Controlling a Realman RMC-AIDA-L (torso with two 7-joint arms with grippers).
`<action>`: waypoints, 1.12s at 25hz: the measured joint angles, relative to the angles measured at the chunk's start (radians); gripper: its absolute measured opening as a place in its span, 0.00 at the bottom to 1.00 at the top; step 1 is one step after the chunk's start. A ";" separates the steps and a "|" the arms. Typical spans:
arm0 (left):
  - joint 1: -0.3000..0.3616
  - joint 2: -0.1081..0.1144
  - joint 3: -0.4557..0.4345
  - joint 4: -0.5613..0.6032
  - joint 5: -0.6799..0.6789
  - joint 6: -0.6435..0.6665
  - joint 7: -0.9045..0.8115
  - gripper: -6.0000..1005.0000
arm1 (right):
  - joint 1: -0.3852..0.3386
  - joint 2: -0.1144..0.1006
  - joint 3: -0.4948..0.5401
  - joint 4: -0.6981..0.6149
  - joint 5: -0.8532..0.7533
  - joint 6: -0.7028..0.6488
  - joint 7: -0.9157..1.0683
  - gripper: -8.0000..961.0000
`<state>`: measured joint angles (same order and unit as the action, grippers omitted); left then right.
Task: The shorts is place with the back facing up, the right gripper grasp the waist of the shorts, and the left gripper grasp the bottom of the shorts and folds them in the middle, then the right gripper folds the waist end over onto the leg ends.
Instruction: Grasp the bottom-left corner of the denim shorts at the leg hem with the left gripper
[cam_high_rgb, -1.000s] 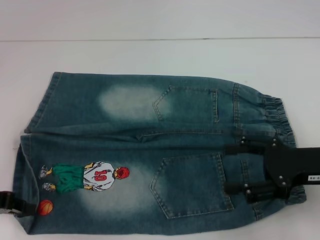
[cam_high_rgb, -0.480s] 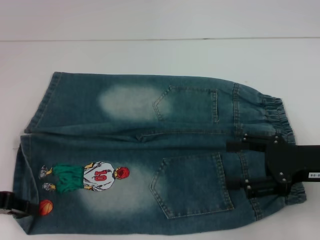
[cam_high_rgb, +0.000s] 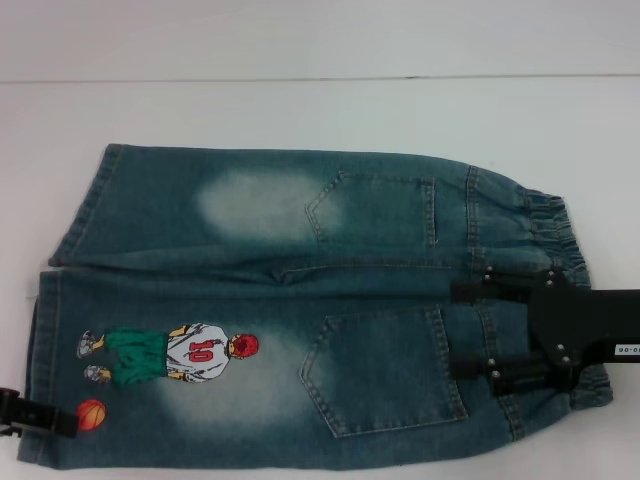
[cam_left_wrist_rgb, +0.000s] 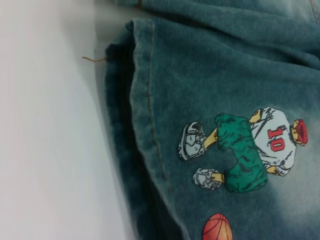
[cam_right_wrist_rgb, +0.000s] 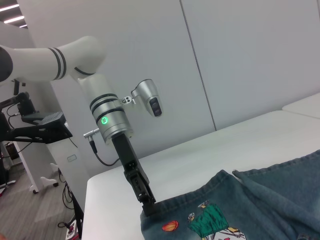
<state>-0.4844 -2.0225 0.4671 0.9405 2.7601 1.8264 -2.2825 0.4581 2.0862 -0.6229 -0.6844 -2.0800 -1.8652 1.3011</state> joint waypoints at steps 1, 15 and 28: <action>0.000 0.000 0.002 0.001 0.003 0.000 0.000 0.56 | 0.000 0.000 0.000 0.000 0.000 0.000 0.000 0.97; 0.010 -0.013 0.033 0.009 0.012 -0.027 0.014 0.38 | 0.000 0.000 0.002 0.000 0.000 0.000 -0.001 0.97; -0.001 -0.011 0.003 0.013 -0.036 -0.023 0.006 0.03 | 0.021 -0.023 0.097 -0.022 0.000 0.034 0.183 0.97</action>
<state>-0.4859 -2.0337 0.4698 0.9536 2.7246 1.8035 -2.2766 0.4790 2.0629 -0.5261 -0.7067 -2.0804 -1.8313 1.4837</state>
